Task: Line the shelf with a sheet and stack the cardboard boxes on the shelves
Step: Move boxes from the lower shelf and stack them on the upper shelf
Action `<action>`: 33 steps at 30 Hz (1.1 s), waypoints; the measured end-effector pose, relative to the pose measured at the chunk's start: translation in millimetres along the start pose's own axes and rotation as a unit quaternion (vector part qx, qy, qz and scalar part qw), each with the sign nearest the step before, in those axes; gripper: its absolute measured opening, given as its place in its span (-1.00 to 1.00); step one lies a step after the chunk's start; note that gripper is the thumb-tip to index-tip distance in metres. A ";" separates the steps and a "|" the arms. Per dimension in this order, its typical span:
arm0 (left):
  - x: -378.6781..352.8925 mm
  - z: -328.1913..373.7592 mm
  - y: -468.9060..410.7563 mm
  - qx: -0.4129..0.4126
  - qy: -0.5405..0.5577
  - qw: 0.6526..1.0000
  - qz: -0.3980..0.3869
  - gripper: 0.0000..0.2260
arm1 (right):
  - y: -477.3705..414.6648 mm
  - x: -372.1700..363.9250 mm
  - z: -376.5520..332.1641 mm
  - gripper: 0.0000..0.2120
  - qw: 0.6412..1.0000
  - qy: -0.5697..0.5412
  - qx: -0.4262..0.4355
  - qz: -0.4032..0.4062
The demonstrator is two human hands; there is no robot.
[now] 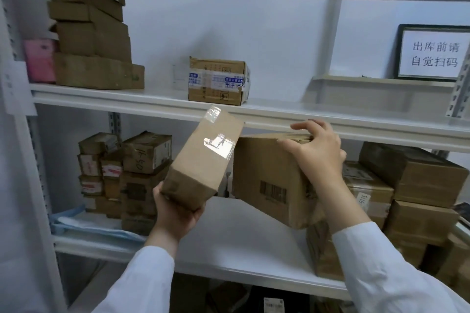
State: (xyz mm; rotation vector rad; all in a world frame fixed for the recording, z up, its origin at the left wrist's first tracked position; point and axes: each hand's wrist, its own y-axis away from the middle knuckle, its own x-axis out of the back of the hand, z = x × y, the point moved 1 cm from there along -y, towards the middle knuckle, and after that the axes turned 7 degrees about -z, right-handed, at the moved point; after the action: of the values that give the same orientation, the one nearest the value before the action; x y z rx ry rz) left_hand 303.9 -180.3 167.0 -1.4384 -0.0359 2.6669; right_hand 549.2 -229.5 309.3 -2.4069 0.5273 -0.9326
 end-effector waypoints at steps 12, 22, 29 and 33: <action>-28.6 14.2 -2.8 -0.077 0.047 0.996 -0.002 -0.58 | -23.9 61.0 -25.2 -0.79 0.942 -0.333 -0.003 -0.036; -44.0 34.2 3.9 -0.010 -0.079 0.994 -0.072 -0.27 | -25.8 73.0 -25.8 -0.93 0.900 -0.430 -0.007 0.067; -79.8 59.7 -0.9 -0.057 -0.143 0.983 -0.103 -0.34 | -31.6 72.3 -38.9 -0.93 0.885 -0.440 0.012 0.150; -94.1 63.4 -3.9 -0.074 -0.164 0.980 -0.088 -0.36 | -32.7 65.3 -50.5 -0.90 0.899 -0.396 0.021 0.185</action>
State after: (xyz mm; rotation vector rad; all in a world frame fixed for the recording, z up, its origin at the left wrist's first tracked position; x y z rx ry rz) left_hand 302.6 -184.7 280.5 -0.9583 -0.3777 2.7663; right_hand 564.3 -252.6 393.6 -2.2678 0.5885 0.2135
